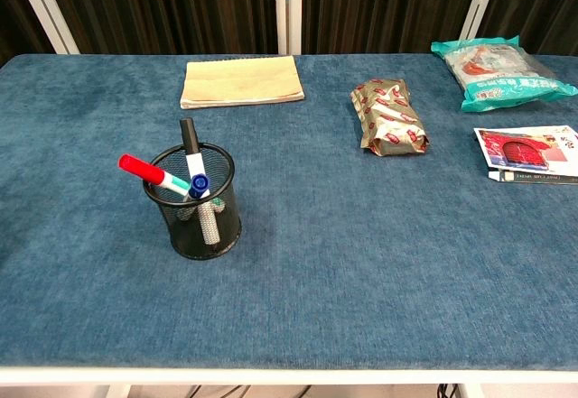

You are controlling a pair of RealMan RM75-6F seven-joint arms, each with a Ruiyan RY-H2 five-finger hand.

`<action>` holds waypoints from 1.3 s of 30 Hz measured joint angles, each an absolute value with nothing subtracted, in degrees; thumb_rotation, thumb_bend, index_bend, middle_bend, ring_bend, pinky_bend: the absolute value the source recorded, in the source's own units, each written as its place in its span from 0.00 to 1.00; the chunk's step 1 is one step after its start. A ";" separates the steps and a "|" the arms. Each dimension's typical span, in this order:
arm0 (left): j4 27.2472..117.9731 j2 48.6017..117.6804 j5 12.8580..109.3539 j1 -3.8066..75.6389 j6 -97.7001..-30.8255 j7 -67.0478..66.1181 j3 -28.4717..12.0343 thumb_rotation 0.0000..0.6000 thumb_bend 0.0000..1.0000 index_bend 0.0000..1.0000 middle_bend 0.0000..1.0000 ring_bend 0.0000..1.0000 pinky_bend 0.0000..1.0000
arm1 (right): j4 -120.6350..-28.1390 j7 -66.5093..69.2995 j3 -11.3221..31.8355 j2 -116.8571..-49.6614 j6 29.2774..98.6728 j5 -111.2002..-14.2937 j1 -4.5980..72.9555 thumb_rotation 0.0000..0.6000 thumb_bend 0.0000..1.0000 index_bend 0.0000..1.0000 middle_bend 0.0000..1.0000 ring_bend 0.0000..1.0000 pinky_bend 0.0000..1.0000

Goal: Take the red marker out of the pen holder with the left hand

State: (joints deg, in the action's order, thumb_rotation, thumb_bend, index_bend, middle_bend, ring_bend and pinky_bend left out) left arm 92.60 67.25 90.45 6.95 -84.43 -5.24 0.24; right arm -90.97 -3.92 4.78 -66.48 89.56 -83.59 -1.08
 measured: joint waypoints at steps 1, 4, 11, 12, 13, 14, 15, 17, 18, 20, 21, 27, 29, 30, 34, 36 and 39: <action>92.56 67.25 90.40 6.96 -84.37 -5.17 0.24 1.00 0.16 0.14 0.08 0.00 0.06 | -90.98 -3.95 4.79 -66.50 89.46 -83.52 -1.06 1.00 0.18 0.00 0.00 0.00 0.00; 92.44 67.29 90.33 6.96 -84.30 -5.01 0.24 1.00 0.16 0.14 0.08 0.00 0.06 | -91.02 -4.07 4.82 -66.54 89.34 -83.38 -1.01 1.00 0.18 0.00 0.00 0.00 0.00; 92.85 67.05 90.95 7.06 -84.54 -4.84 0.24 1.00 0.16 0.14 0.08 0.00 0.06 | -91.36 -3.79 5.07 -66.26 90.19 -83.60 -1.22 1.00 0.18 0.00 0.00 0.00 0.00; 93.02 66.96 91.04 7.14 -84.51 -4.81 0.23 1.00 0.16 0.14 0.08 0.00 0.06 | -91.46 -3.74 5.13 -66.16 90.30 -83.59 -1.26 1.00 0.18 0.00 0.00 0.00 0.00; 93.24 66.84 91.18 7.26 -84.43 -4.77 0.21 1.00 0.16 0.14 0.08 0.00 0.06 | -91.57 -3.70 5.21 -66.06 90.40 -83.57 -1.29 1.00 0.18 0.00 0.00 0.00 0.00; 93.42 66.77 91.30 7.37 -84.32 -4.75 0.22 1.00 0.16 0.14 0.09 0.00 0.06 | -91.68 -3.64 5.31 -65.95 90.45 -83.51 -1.30 1.00 0.18 0.00 0.00 0.00 0.00; 93.60 66.71 91.42 7.48 -84.15 -4.71 0.25 1.00 0.16 0.14 0.09 0.00 0.06 | -91.75 -3.58 5.38 -65.90 90.46 -83.44 -1.30 1.00 0.18 0.00 0.00 0.00 0.00; 94.22 66.52 91.75 7.85 -83.50 -4.31 0.41 1.00 0.16 0.14 0.09 0.00 0.07 | -91.91 -3.47 5.56 -65.81 90.44 -83.21 -1.27 1.00 0.18 0.00 0.00 0.00 0.00; 94.62 66.38 91.95 8.09 -83.15 -3.99 0.48 1.00 0.16 0.14 0.09 0.00 0.07 | -92.00 -3.50 5.61 -65.79 90.41 -83.13 -1.25 1.00 0.18 0.00 0.00 0.00 0.00; 95.90 65.89 92.67 8.88 -82.22 -3.46 0.58 1.00 0.16 0.14 0.10 0.00 0.07 | -92.27 -3.76 5.74 -65.76 90.35 -82.90 -1.20 1.00 0.18 0.00 0.00 0.00 0.00; 96.57 65.65 93.12 9.32 -81.79 -3.39 0.60 1.00 0.16 0.14 0.10 0.00 0.08 | -92.39 -3.93 5.81 -65.75 90.39 -82.86 -1.19 1.00 0.18 0.00 0.00 0.00 0.00; 101.02 64.81 95.54 13.08 -76.87 -3.79 0.72 1.00 0.16 0.15 0.10 0.00 0.09 | -93.86 -3.97 6.19 -65.26 90.77 -82.78 -1.18 1.00 0.18 0.00 0.00 0.00 0.00; 102.04 65.21 95.87 14.59 -74.53 -4.12 0.73 1.00 0.16 0.16 0.10 0.00 0.09 | -94.64 -3.98 6.29 -64.93 91.01 -83.09 -1.14 1.00 0.18 0.00 0.00 0.00 0.00; 102.37 65.58 96.00 15.24 -73.54 -4.40 0.74 1.00 0.16 0.16 0.10 0.00 0.09 | -94.93 -4.03 6.32 -64.79 91.17 -83.28 -1.14 1.00 0.18 0.00 0.00 0.00 0.00; 103.09 68.59 96.28 17.65 -69.96 -6.25 0.80 1.00 0.16 0.17 0.11 0.00 0.10 | -96.04 -4.22 6.39 -63.95 91.45 -83.51 -1.19 1.00 0.18 0.00 0.00 0.00 0.00; 102.98 70.12 96.37 18.39 -69.20 -6.66 0.74 1.00 0.16 0.20 0.12 0.02 0.12 | -96.41 -4.20 6.45 -63.55 91.51 -83.42 -1.25 1.00 0.18 0.00 0.00 0.00 0.00; 102.20 72.74 96.67 19.44 -68.64 -7.12 0.48 1.00 0.17 0.27 0.15 0.04 0.14 | -96.55 -3.68 6.56 -63.28 91.47 -83.11 -1.31 1.00 0.18 0.00 0.00 0.00 0.00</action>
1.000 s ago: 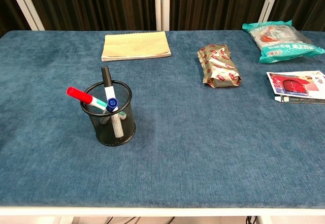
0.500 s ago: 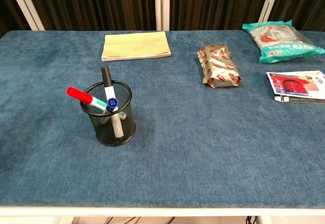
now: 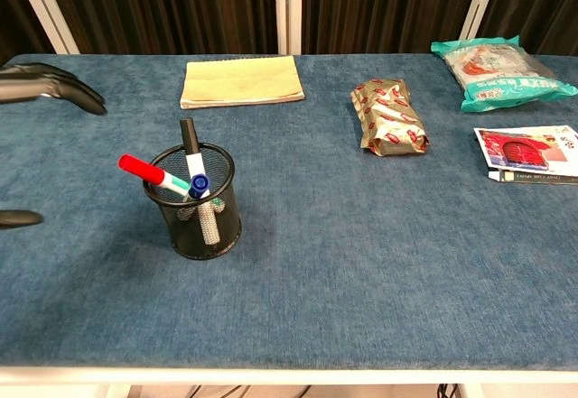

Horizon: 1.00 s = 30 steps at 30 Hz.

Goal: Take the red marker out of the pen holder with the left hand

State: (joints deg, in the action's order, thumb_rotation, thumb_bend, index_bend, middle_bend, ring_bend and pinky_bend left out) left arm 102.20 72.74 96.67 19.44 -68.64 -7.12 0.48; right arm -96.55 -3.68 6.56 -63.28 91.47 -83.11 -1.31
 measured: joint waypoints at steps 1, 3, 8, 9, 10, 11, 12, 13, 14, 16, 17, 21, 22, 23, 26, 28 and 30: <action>101.79 73.73 96.81 19.85 -68.48 -7.38 0.36 1.00 0.18 0.28 0.16 0.05 0.15 | -96.53 -3.48 6.60 -63.24 91.43 -83.00 -1.32 1.00 0.18 0.00 0.00 0.00 0.00; 101.28 75.03 96.95 20.49 -68.19 -7.83 0.16 1.00 0.19 0.28 0.17 0.06 0.16 | -96.39 -2.99 6.70 -63.18 91.23 -82.66 -1.30 1.00 0.18 0.00 0.00 0.00 0.00; 99.68 77.84 96.79 21.38 -68.40 -8.75 -0.53 1.00 0.21 0.32 0.18 0.07 0.18 | -96.24 -2.40 6.80 -62.96 90.77 -82.18 -1.23 1.00 0.18 0.00 0.00 0.00 0.00; 99.29 78.30 96.74 21.44 -68.58 -8.88 -0.62 1.00 0.21 0.32 0.18 0.07 0.18 | -96.24 -2.31 6.82 -62.92 90.73 -82.13 -1.22 1.00 0.18 0.00 0.00 0.00 0.00; 98.79 78.89 96.64 21.53 -68.76 -9.02 -0.69 1.00 0.22 0.33 0.18 0.07 0.18 | -96.26 -2.26 6.83 -62.85 90.68 -82.07 -1.20 1.00 0.18 0.00 0.00 0.00 0.00; 98.46 79.34 96.58 21.60 -68.87 -9.09 -0.74 1.00 0.22 0.34 0.18 0.07 0.18 | -96.32 -2.22 6.86 -62.76 90.58 -81.98 -1.18 1.00 0.18 0.00 0.00 0.00 0.00; 98.14 79.81 96.54 21.68 -69.01 -9.14 -0.81 1.00 0.23 0.34 0.19 0.07 0.18 | -96.40 -2.22 6.87 -62.68 90.51 -81.92 -1.16 1.00 0.18 0.00 0.00 0.00 0.00; 97.72 80.44 96.54 21.80 -69.27 -9.19 -0.91 1.00 0.24 0.35 0.19 0.07 0.18 | -96.48 -2.23 6.88 -62.62 90.45 -81.87 -1.14 1.00 0.18 0.00 0.00 0.00 0.00; 97.36 80.91 96.59 21.89 -69.49 -9.24 -0.99 1.00 0.25 0.36 0.20 0.07 0.18 | -96.61 -2.26 6.89 -62.54 90.40 -81.85 -1.12 1.00 0.18 0.00 0.00 0.00 0.00; 96.51 81.91 96.75 22.17 -69.88 -9.39 -1.10 1.00 0.27 0.37 0.20 0.07 0.18 | -96.75 -2.32 6.86 -62.46 90.36 -81.84 -1.11 1.00 0.18 0.00 0.00 0.00 0.00; 96.23 82.24 96.78 22.32 -69.97 -9.44 -1.13 1.00 0.27 0.37 0.20 0.07 0.18 | -96.82 -2.38 6.84 -62.44 90.33 -81.83 -1.10 1.00 0.18 0.00 0.00 0.00 0.00; 95.60 83.12 96.42 22.83 -70.13 -9.60 -1.37 1.00 0.31 0.39 0.21 0.07 0.18 | -96.93 -2.44 6.81 -62.41 90.06 -81.53 -1.07 1.00 0.18 0.00 0.00 0.00 0.00; 95.42 83.35 96.30 22.87 -70.33 -9.60 -1.43 1.00 0.31 0.40 0.21 0.07 0.18 | -96.95 -2.41 6.80 -62.41 89.94 -81.43 -1.05 1.00 0.18 0.00 0.00 0.00 0.00; 95.25 83.53 96.23 22.89 -70.52 -9.61 -1.47 1.00 0.32 0.41 0.22 0.07 0.18 | -97.03 -2.38 6.79 -62.39 89.73 -81.27 -1.02 1.00 0.18 0.00 0.00 0.00 0.00; 94.71 84.05 96.00 22.84 -71.15 -9.82 -1.47 1.00 0.33 0.44 0.22 0.07 0.18 | -97.25 -2.51 6.74 -62.27 89.41 -81.13 -0.89 1.00 0.18 0.00 0.00 0.00 0.00; 94.37 84.31 95.82 22.76 -71.51 -10.00 -1.41 1.00 0.33 0.44 0.23 0.07 0.18 | -97.26 -2.58 6.74 -62.24 89.38 -81.09 -0.87 1.00 0.18 0.00 0.00 0.00 0.00; 94.09 84.50 95.51 22.70 -71.63 -10.31 -1.37 1.00 0.33 0.44 0.23 0.07 0.18 | -97.27 -2.57 6.78 -62.22 89.24 -80.82 -0.84 1.00 0.18 0.00 0.00 0.00 0.00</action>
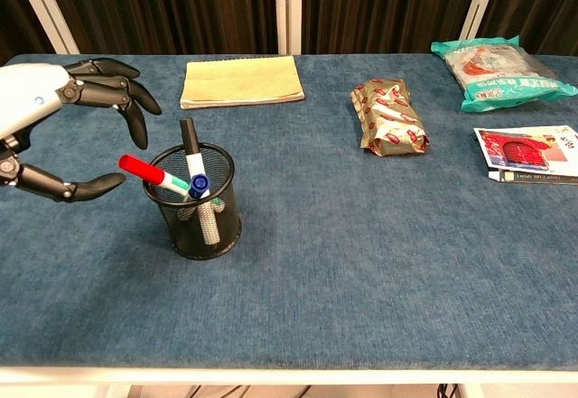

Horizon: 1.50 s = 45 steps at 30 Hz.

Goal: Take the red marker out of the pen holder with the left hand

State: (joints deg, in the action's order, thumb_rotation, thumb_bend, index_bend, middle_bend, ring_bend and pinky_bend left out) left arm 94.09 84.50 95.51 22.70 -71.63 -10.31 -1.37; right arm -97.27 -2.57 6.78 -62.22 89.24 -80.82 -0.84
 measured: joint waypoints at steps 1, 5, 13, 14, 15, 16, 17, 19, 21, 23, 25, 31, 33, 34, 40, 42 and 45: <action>94.03 84.59 95.29 22.68 -71.69 -10.57 -1.36 1.00 0.33 0.45 0.23 0.07 0.18 | -97.32 -2.53 6.81 -62.20 89.16 -80.69 -0.83 1.00 0.18 0.00 0.00 0.00 0.00; 94.09 84.84 94.89 22.64 -71.82 -11.48 -1.15 1.00 0.33 0.46 0.23 0.07 0.18 | -97.34 -2.47 6.86 -62.20 89.08 -80.42 -0.83 1.00 0.18 0.00 0.00 0.00 0.00; 93.93 85.06 94.62 22.97 -71.97 -11.37 -0.89 1.00 0.33 0.48 0.23 0.07 0.18 | -97.04 -2.50 6.94 -62.53 88.56 -79.49 -0.76 1.00 0.18 0.00 0.00 0.00 0.00; 93.91 85.08 94.67 23.02 -72.02 -11.28 -0.90 1.00 0.33 0.48 0.23 0.07 0.18 | -97.04 -2.50 6.98 -62.55 88.53 -79.42 -0.73 1.00 0.18 0.00 0.00 0.00 0.00; 93.89 85.11 94.74 23.08 -72.08 -11.12 -0.90 1.00 0.33 0.48 0.23 0.07 0.18 | -97.06 -2.54 7.00 -62.56 88.52 -79.38 -0.72 1.00 0.18 0.00 0.00 0.00 0.00; 93.82 85.20 94.89 23.17 -72.21 -10.84 -0.92 1.00 0.33 0.48 0.24 0.08 0.18 | -97.07 -2.61 7.03 -62.57 88.52 -79.32 -0.71 1.00 0.18 0.00 0.00 0.00 0.00; 93.70 85.29 95.04 23.26 -72.33 -10.64 -0.95 1.00 0.33 0.48 0.24 0.08 0.18 | -97.08 -2.70 7.06 -62.61 88.49 -79.22 -0.69 1.00 0.18 0.00 0.00 0.00 0.00; 93.38 85.54 95.22 23.49 -72.52 -10.42 -1.03 1.00 0.33 0.48 0.24 0.08 0.18 | -97.11 -2.82 7.06 -62.68 88.38 -79.07 -0.66 1.00 0.18 0.00 0.00 0.00 0.00; 93.20 85.66 95.21 23.62 -72.55 -10.33 -1.06 1.00 0.33 0.48 0.24 0.08 0.18 | -97.17 -2.97 7.02 -62.69 88.22 -78.93 -0.64 1.00 0.18 0.00 0.00 0.00 0.00; 92.85 85.74 95.29 23.72 -72.61 -10.51 -1.07 1.00 0.34 0.49 0.24 0.08 0.18 | -97.16 -2.96 7.02 -62.72 88.15 -78.81 -0.62 1.00 0.18 0.00 0.00 0.00 0.00; 92.40 85.88 95.38 23.81 -72.73 -10.63 -1.03 1.00 0.34 0.50 0.25 0.08 0.18 | -97.03 -2.75 7.05 -62.78 88.16 -78.87 -0.59 1.00 0.18 0.00 0.00 0.00 0.00; 92.15 85.96 95.11 23.95 -72.88 -10.19 -0.86 1.00 0.34 0.51 0.25 0.08 0.18 | -96.81 -2.71 6.96 -62.89 87.98 -79.05 -0.46 1.00 0.18 0.00 0.00 0.00 0.00; 92.12 85.91 95.11 24.03 -72.81 -10.17 -0.78 1.00 0.34 0.52 0.25 0.08 0.18 | -96.84 -2.75 6.95 -62.89 87.88 -78.96 -0.44 1.00 0.18 0.00 0.00 0.00 0.00; 92.15 85.84 95.09 24.10 -72.69 -10.07 -0.72 1.00 0.34 0.52 0.25 0.08 0.18 | -96.83 -2.74 6.93 -62.89 87.87 -78.95 -0.44 1.00 0.18 0.00 0.00 0.00 0.00; 92.05 85.96 94.80 24.36 -72.62 -9.46 -0.71 1.00 0.35 0.54 0.25 0.08 0.18 | -96.87 -2.67 6.92 -62.85 87.83 -78.88 -0.44 1.00 0.18 0.00 0.00 0.00 0.00; 92.05 85.99 94.89 24.45 -72.68 -9.31 -0.68 1.00 0.36 0.55 0.25 0.08 0.18 | -96.93 -2.62 6.94 -62.79 87.85 -78.88 -0.44 1.00 0.18 0.00 0.00 0.00 0.00; 92.10 86.03 95.04 24.51 -72.94 -9.15 -0.66 1.00 0.37 0.56 0.25 0.08 0.19 | -96.94 -2.54 6.96 -62.73 87.88 -78.91 -0.44 1.00 0.18 0.00 0.00 0.00 0.00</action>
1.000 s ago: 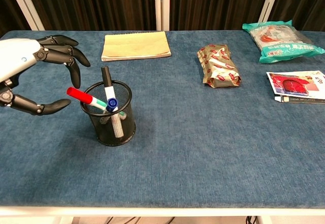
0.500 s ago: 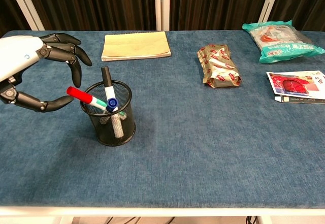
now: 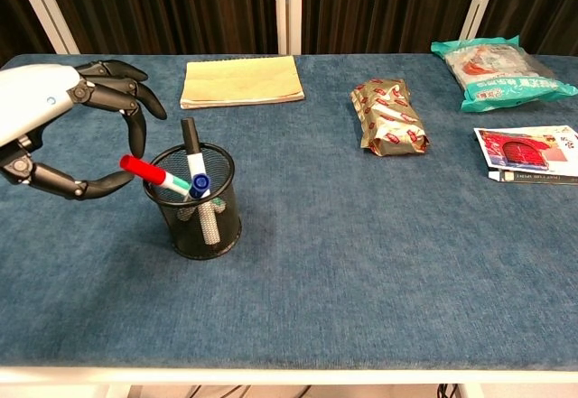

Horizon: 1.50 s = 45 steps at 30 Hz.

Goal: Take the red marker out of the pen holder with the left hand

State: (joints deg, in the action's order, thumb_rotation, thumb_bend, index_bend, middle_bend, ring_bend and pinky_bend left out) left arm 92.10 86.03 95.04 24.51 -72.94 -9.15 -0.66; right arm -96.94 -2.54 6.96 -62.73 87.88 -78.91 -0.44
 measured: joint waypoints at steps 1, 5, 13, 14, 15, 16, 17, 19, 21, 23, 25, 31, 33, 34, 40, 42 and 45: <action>92.19 86.02 95.11 24.53 -73.06 -9.13 -0.67 1.00 0.37 0.56 0.26 0.08 0.19 | -96.96 -2.53 6.95 -62.71 87.89 -78.93 -0.44 1.00 0.18 0.00 0.00 0.00 0.00; 92.79 85.89 95.20 24.46 -73.61 -9.22 -0.72 1.00 0.37 0.58 0.27 0.08 0.20 | -97.01 -2.45 6.91 -62.67 87.96 -78.96 -0.50 1.00 0.18 0.00 0.00 0.00 0.00; 95.51 84.18 96.16 23.82 -76.17 -10.06 -0.97 1.00 0.37 0.59 0.27 0.08 0.20 | -97.46 -2.42 6.89 -62.35 88.58 -79.32 -0.73 1.00 0.18 0.00 0.00 0.00 0.00; 95.97 83.75 96.31 23.68 -76.74 -10.14 -1.10 1.00 0.37 0.59 0.27 0.08 0.20 | -97.63 -2.47 6.89 -62.27 88.83 -79.48 -0.81 1.00 0.18 0.00 0.00 0.00 0.00; 96.50 83.24 96.48 23.52 -77.37 -10.20 -1.25 1.00 0.37 0.59 0.27 0.08 0.20 | -97.74 -2.51 6.88 -62.21 89.04 -79.61 -0.87 1.00 0.18 0.00 0.00 0.00 0.00; 97.33 82.41 96.76 23.26 -78.28 -10.25 -1.44 1.00 0.37 0.59 0.28 0.08 0.20 | -97.84 -2.55 6.88 -62.14 89.22 -79.72 -0.94 1.00 0.18 0.00 0.00 0.00 0.00; 98.01 81.71 97.00 23.05 -79.01 -10.26 -1.58 1.00 0.37 0.59 0.28 0.09 0.20 | -97.98 -2.61 6.87 -62.07 89.41 -79.81 -1.02 1.00 0.18 0.00 0.00 0.00 0.00; 99.57 79.93 97.58 22.45 -80.92 -10.22 -1.97 1.00 0.37 0.60 0.29 0.09 0.20 | -98.14 -2.66 6.88 -62.00 89.62 -79.86 -1.13 1.00 0.18 0.00 0.00 0.00 0.00; 100.85 78.34 97.96 21.82 -82.75 -10.11 -2.41 1.00 0.37 0.61 0.29 0.10 0.20 | -98.18 -2.75 6.88 -62.02 89.78 -79.87 -1.22 1.00 0.18 0.00 0.00 0.00 0.00; 102.16 76.39 98.03 20.92 -84.88 -9.89 -3.11 1.00 0.37 0.61 0.29 0.10 0.20 | -98.14 -2.95 6.83 -62.14 89.81 -79.86 -1.26 1.00 0.18 0.00 0.00 0.00 0.00; 102.92 74.82 97.26 20.13 -86.06 -9.53 -3.86 1.00 0.37 0.61 0.29 0.10 0.21 | -98.08 -3.15 6.78 -62.31 89.75 -79.85 -1.25 1.00 0.18 0.00 0.00 0.00 0.00; 99.82 74.66 91.19 20.01 -83.84 -4.25 -5.33 1.00 0.37 0.62 0.29 0.10 0.21 | -98.04 -4.09 6.57 -62.91 89.36 -80.02 -0.99 1.00 0.18 0.00 0.00 0.00 0.00; 97.37 75.44 89.60 20.25 -82.34 -2.38 -5.51 1.00 0.37 0.62 0.29 0.10 0.21 | -98.06 -4.51 6.57 -63.09 89.24 -80.04 -0.86 1.00 0.18 0.00 0.00 0.00 0.00; 95.52 76.26 88.73 20.46 -81.28 -1.24 -5.54 1.00 0.37 0.62 0.29 0.10 0.21 | -98.03 -4.63 6.57 -63.16 89.11 -79.95 -0.80 1.00 0.18 0.00 0.00 0.00 0.00; 85.07 82.65 85.72 22.00 -75.86 3.76 -5.29 1.00 0.37 0.60 0.29 0.10 0.21 | -97.72 -4.96 6.48 -63.53 88.09 -79.22 -0.49 1.00 0.18 0.00 0.00 0.00 0.00; 82.14 84.43 85.32 22.52 -74.50 5.53 -5.11 1.00 0.36 0.58 0.29 0.10 0.21 | -97.61 -4.80 6.52 -63.52 88.06 -79.07 -0.50 1.00 0.18 0.00 0.00 0.00 0.00; 78.84 86.20 85.31 23.20 -73.28 7.64 -4.71 1.00 0.35 0.45 0.29 0.10 0.19 | -97.20 -4.37 6.63 -63.52 87.86 -78.61 -0.52 1.00 0.18 0.00 0.00 0.00 0.00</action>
State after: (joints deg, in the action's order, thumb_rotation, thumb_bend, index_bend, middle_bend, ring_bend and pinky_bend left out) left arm 78.84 86.20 85.31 23.20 -73.28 7.64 -4.71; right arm -97.20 -4.37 6.63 -63.52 87.86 -78.61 -0.52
